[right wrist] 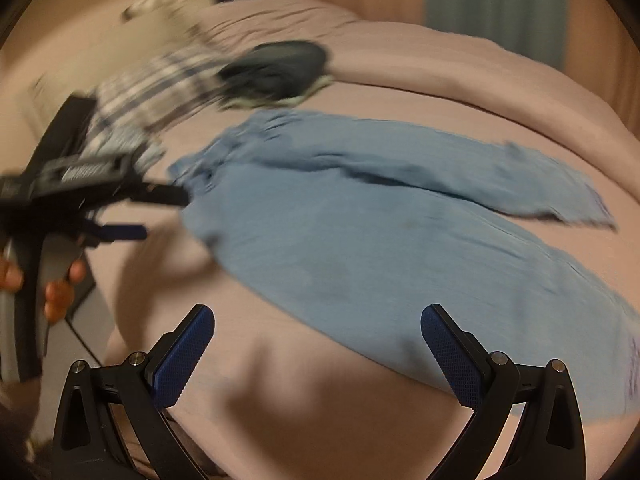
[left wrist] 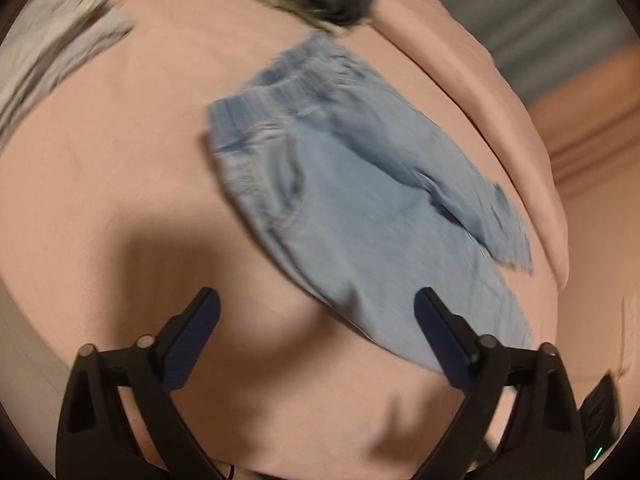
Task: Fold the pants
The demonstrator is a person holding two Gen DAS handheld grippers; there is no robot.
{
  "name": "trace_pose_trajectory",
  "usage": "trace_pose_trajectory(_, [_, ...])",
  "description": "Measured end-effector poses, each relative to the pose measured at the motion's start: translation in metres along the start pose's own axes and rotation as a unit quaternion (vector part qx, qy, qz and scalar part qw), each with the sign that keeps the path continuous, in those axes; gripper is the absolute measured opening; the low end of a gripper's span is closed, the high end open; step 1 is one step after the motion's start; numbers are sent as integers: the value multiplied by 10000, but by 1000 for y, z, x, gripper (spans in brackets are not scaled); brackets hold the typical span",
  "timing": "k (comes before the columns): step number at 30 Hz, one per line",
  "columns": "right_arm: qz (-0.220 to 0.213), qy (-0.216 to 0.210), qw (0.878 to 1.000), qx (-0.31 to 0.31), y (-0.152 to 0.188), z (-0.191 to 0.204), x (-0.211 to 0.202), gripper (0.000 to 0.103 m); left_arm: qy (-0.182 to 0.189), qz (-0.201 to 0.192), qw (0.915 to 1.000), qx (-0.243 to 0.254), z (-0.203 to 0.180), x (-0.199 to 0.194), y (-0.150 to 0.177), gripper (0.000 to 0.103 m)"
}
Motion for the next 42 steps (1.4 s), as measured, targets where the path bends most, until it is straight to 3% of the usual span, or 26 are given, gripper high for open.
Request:
trace_pose_trajectory(5, [75,-476,9963,-712,-6,45,26,103,51,-43,9994,-349,9,11,-31,65])
trace_pose_trajectory(7, [87,-531,9945,-902,-10,54,36,103,230,-66,9984,-514,11,16,-47,54])
trace_pose_trajectory(9, [131,-515,9934,-1020,-15,58,48,96,439,-49,9969,-655,9,18,-67,40])
trace_pose_trajectory(11, [249,-556,9925,-1059,-18,60,62,81,458,-64,9966,-686,15,24,-64,35])
trace_pose_trajectory(13, [373,-442,9924,-1084,-20,58,77,73,465,4,9961,-749,18,28,-66,28])
trace_pose_trajectory(15, [539,-175,9918,-1149,-19,54,90,54,559,74,9953,-785,19,29,-63,23])
trace_pose_trajectory(16, [639,-65,9911,-1165,-18,49,96,38,567,79,9956,-742,19,27,-58,21])
trace_pose_trajectory(17, [672,-43,9911,-1145,-19,51,100,31,593,71,9958,-696,22,25,-55,17])
trace_pose_trajectory(19, [635,-247,9921,-1057,-22,54,97,18,663,-8,9959,-619,23,18,-57,15])
trace_pose_trajectory(20, [614,-288,9919,-1071,-24,57,95,16,697,-58,9958,-599,22,13,-58,14])
trace_pose_trajectory(23, [619,-526,9912,-1047,-27,66,86,16,790,-227,9955,-470,31,-7,-54,14])
trace_pose_trajectory(26, [718,-739,9910,-852,-23,67,86,16,560,-203,9978,-303,36,-2,-49,15])
trace_pose_trajectory(28, [881,-828,9909,-598,-19,61,100,17,381,-25,9986,-372,43,7,-46,21])
trace_pose_trajectory(30, [935,-926,9905,-388,-16,58,104,27,380,-63,9985,-396,49,1,-48,29])
trace_pose_trajectory(32, [878,-1244,9882,-153,-22,61,94,60,131,-324,9993,-142,56,-16,-54,40])
trace_pose_trajectory(34, [688,-1355,9884,-72,-31,60,80,62,-197,-682,9974,97,59,-33,-59,40])
trace_pose_trajectory(36, [473,-1235,9912,-81,-38,50,67,62,-324,-1012,9940,266,62,-53,-64,40])
trace_pose_trajectory(39, [306,-693,9971,121,-44,20,54,62,-329,-1369,9878,662,47,-73,-74,40])
trace_pose_trajectory(42, [266,-34,9984,492,-47,-20,54,62,-285,-1368,9823,1248,14,-65,-76,40])
Point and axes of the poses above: each gripper's, at about its wrist camera, not at the fingertips, and x roughly the way its jaws point, z to its left, y to its underside, the point moved 8 cm from there along x, roughly the way its jaws point, and after that the axes turned 7 degrees about -y, right-handed, at the moved point
